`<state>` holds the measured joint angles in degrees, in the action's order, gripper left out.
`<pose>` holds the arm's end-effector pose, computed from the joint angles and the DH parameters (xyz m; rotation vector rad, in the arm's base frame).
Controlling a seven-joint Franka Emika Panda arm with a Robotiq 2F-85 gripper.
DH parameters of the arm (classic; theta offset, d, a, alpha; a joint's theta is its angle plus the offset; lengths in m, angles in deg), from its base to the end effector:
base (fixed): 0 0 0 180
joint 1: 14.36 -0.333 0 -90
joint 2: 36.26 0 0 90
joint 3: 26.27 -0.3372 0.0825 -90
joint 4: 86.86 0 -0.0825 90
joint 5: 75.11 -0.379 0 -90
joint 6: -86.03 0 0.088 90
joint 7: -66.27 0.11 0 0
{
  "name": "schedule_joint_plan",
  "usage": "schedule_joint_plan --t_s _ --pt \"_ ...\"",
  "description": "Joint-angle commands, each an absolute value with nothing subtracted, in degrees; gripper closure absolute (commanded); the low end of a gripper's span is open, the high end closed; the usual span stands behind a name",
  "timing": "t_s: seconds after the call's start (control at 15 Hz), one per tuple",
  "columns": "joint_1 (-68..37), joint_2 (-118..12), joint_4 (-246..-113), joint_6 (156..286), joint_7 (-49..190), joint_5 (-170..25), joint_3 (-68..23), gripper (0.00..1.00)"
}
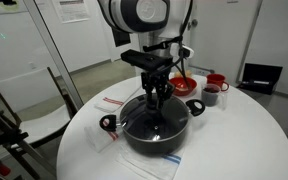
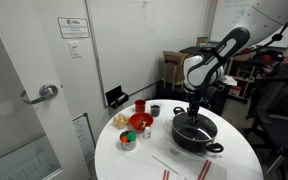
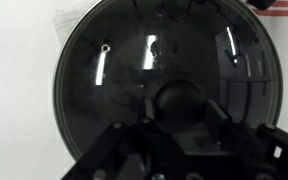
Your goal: Remove the glass lid from the pot.
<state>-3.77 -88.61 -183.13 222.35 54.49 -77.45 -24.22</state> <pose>0.6326 -0.1398 0.0671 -3.0835 0.0566 0.3250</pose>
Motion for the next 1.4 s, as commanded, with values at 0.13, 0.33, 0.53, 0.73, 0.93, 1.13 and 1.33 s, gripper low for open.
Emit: schedule_joint_plan --t_s 0.13,0.33,0.53,0.73,0.93,1.13,1.33 --pt "-2.87 -84.71 -186.48 223.22 55.12 -77.8 -24.51 0.75" --pt "-2.85 -81.95 -189.1 223.72 55.18 -77.96 -24.63 0.75" --pt "-3.35 -78.81 -191.69 224.07 55.22 -77.49 -24.47 0.75" --pt "-4.44 -76.62 -192.51 222.88 55.54 -76.65 -24.21 0.75" --pt "-6.82 -75.15 -192.33 221.79 56.79 -74.99 -23.7 0.75" --pt "-10.04 -74.55 -190.85 220.09 58.2 -72.72 -23.58 0.75" --pt "-13.67 -74.48 -188.94 217.76 60.03 -69.44 -23.68 0.75"
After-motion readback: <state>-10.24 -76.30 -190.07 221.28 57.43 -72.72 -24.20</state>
